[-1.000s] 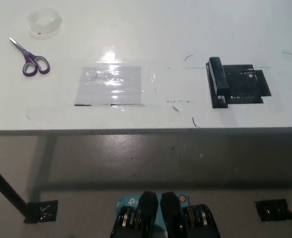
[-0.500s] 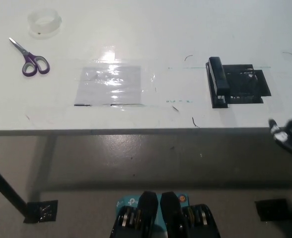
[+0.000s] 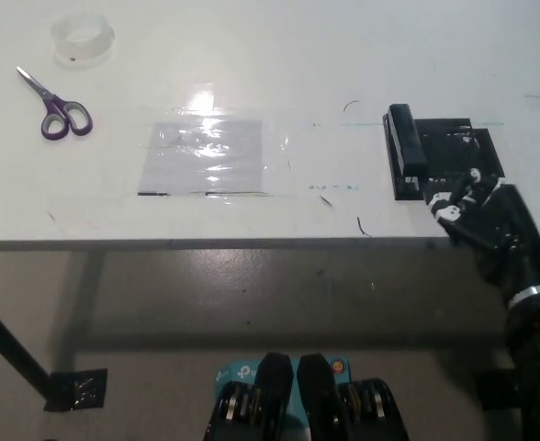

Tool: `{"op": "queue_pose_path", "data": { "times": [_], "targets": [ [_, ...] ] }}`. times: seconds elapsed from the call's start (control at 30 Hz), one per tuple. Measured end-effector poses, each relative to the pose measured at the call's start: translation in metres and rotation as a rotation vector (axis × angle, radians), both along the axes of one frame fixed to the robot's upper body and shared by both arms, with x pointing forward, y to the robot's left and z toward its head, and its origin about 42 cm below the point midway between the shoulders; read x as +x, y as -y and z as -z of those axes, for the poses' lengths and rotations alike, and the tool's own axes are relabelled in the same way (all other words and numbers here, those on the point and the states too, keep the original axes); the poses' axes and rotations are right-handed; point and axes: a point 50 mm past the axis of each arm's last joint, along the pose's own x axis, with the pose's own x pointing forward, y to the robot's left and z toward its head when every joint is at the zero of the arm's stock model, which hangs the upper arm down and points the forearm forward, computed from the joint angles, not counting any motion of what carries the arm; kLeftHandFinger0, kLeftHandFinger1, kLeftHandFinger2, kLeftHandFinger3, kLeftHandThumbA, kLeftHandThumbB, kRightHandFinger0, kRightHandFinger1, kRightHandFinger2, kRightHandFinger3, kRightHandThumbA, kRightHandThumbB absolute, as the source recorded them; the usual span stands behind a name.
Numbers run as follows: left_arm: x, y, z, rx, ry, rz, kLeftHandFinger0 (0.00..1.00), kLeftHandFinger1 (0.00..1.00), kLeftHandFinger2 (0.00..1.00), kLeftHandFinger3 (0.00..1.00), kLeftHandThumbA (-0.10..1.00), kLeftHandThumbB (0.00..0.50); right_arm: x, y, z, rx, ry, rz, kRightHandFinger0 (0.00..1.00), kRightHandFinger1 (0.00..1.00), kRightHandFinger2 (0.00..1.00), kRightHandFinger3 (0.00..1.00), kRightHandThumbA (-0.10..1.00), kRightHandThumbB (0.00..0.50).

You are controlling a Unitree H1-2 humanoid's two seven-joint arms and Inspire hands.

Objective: A stapler is kept infront of the robot on the black mark on the desk and the robot uses its right hand to lift the top of the stapler to open it

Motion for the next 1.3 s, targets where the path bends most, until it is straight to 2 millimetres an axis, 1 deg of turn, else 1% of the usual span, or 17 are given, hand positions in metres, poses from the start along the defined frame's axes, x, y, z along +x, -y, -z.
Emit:
{"op": "queue_pose_path", "data": {
  "times": [0.03,0.07,0.1,0.2,0.23,0.3,0.37,0.4,0.43,0.53,0.57,0.73,0.9,0.93,1.0,1.2,1.3],
  "targets": [
    [0.000,0.000,0.000,-0.001,0.000,0.000,0.00,0.00,0.00,0.02,-0.10,0.481,0.000,-0.003,0.002,0.024,-0.010,0.002,0.01,0.05,0.15,0.48,0.51,0.026],
    [0.000,0.000,0.000,-0.001,0.000,0.000,0.00,0.00,0.00,0.02,-0.10,0.480,0.000,-0.005,0.003,0.044,-0.017,0.001,0.00,0.05,0.16,0.49,0.55,0.001],
    [0.000,0.001,0.000,-0.002,0.000,0.000,0.00,0.00,0.00,0.01,-0.10,0.490,0.001,-0.007,0.004,0.062,-0.027,0.003,0.04,0.11,0.24,0.60,0.67,0.000],
    [-0.001,0.001,0.001,-0.005,-0.002,-0.001,0.00,0.00,0.00,0.01,-0.10,0.500,0.001,-0.018,0.011,0.142,-0.071,0.006,0.07,0.20,0.34,0.71,0.78,0.000],
    [-0.001,0.002,0.001,-0.005,-0.002,-0.001,0.00,0.00,0.00,0.01,-0.10,0.500,0.001,-0.020,0.012,0.155,-0.078,0.007,0.13,0.27,0.39,0.73,0.86,0.000],
    [-0.001,0.002,0.002,-0.008,-0.003,-0.001,0.00,0.00,0.00,0.01,-0.10,0.499,0.000,-0.028,0.013,0.202,-0.097,0.008,0.25,0.40,0.51,0.85,0.99,0.016],
    [-0.002,0.003,0.003,-0.009,-0.005,-0.002,0.00,0.00,0.00,0.00,-0.10,0.495,0.000,-0.032,0.013,0.241,-0.109,0.010,0.42,0.56,0.67,0.97,1.00,0.027],
    [-0.003,0.003,0.003,-0.010,-0.007,-0.003,0.00,0.00,0.00,0.00,-0.10,0.500,-0.001,-0.036,0.014,0.278,-0.122,0.017,0.53,0.65,0.77,1.00,1.00,0.016],
    [-0.003,0.003,0.004,-0.011,-0.007,-0.003,0.00,0.00,0.00,0.00,-0.10,0.487,-0.001,-0.038,0.014,0.304,-0.128,0.019,0.61,0.72,0.82,1.00,1.00,0.005],
    [-0.004,0.003,0.004,-0.012,-0.009,-0.004,0.00,0.00,0.00,0.01,-0.10,0.473,-0.002,-0.040,0.015,0.387,-0.150,0.034,0.71,0.79,0.87,1.00,1.00,0.000],
    [-0.004,0.003,0.004,-0.011,-0.009,-0.004,0.00,0.00,0.00,0.00,-0.10,0.491,-0.002,-0.041,0.016,0.408,-0.156,0.039,0.71,0.80,0.89,1.00,1.00,0.000],
    [-0.004,0.004,0.005,-0.013,-0.010,-0.005,0.00,0.00,0.00,0.00,-0.10,0.471,-0.004,-0.039,0.018,0.518,-0.190,0.083,0.75,0.84,0.97,1.00,1.00,0.000],
    [-0.007,0.005,0.007,-0.019,-0.014,-0.008,0.00,0.00,0.00,0.00,-0.10,0.486,-0.007,-0.040,0.023,0.663,-0.239,0.154,0.77,0.84,0.94,1.00,1.00,0.000],
    [-0.007,0.005,0.007,-0.021,-0.015,-0.009,0.00,0.00,0.00,0.01,-0.10,0.499,-0.008,-0.040,0.024,0.687,-0.248,0.166,0.73,0.82,0.87,1.00,1.00,0.000],
    [-0.008,0.006,0.008,-0.024,-0.016,-0.011,0.00,0.00,0.00,0.02,-0.10,0.494,-0.007,-0.036,0.024,0.720,-0.259,0.194,0.71,0.79,0.84,1.00,1.00,0.000],
    [-0.013,0.003,0.010,-0.033,-0.020,-0.029,0.00,0.00,0.00,0.02,-0.10,0.495,-0.004,-0.023,0.023,0.797,-0.279,0.278,0.71,0.80,0.85,1.00,1.00,0.000],
    [-0.015,0.003,0.011,-0.040,-0.019,-0.035,0.00,0.00,0.00,0.01,-0.10,0.498,-0.001,-0.023,0.024,0.828,-0.295,0.295,0.74,0.82,0.90,1.00,1.00,0.000]
  ]
}}
